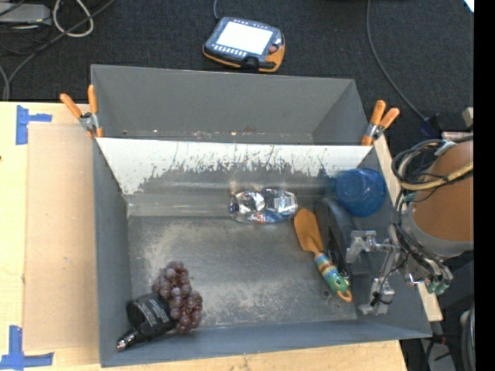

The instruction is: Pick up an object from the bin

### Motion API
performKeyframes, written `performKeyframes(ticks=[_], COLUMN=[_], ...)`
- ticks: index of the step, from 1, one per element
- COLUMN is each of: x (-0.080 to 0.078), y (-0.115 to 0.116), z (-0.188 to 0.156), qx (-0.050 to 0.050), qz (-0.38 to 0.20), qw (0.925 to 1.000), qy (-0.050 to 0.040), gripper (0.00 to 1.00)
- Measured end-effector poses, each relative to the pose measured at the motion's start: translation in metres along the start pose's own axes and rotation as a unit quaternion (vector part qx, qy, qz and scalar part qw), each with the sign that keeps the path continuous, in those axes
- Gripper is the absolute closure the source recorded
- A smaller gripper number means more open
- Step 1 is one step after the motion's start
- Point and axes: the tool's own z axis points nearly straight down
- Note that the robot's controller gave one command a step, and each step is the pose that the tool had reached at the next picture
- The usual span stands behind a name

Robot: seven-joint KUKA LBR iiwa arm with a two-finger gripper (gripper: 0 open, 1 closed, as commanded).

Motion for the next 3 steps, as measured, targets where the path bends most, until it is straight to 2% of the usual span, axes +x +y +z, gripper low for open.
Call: performKeyframes(ticks=[1, 2, 3], x=[0.000, -0.029, -0.042], y=[0.000, 0.003, 0.012], z=[0.000, 0.005, 0.016], qx=[0.000, 0.001, 0.000], qz=[0.000, -0.005, -0.031], qw=[1.0000, 1.0000, 0.9995], qy=[-0.0001, 0.0006, 0.0011], gripper=[0.00, 0.00, 0.00])
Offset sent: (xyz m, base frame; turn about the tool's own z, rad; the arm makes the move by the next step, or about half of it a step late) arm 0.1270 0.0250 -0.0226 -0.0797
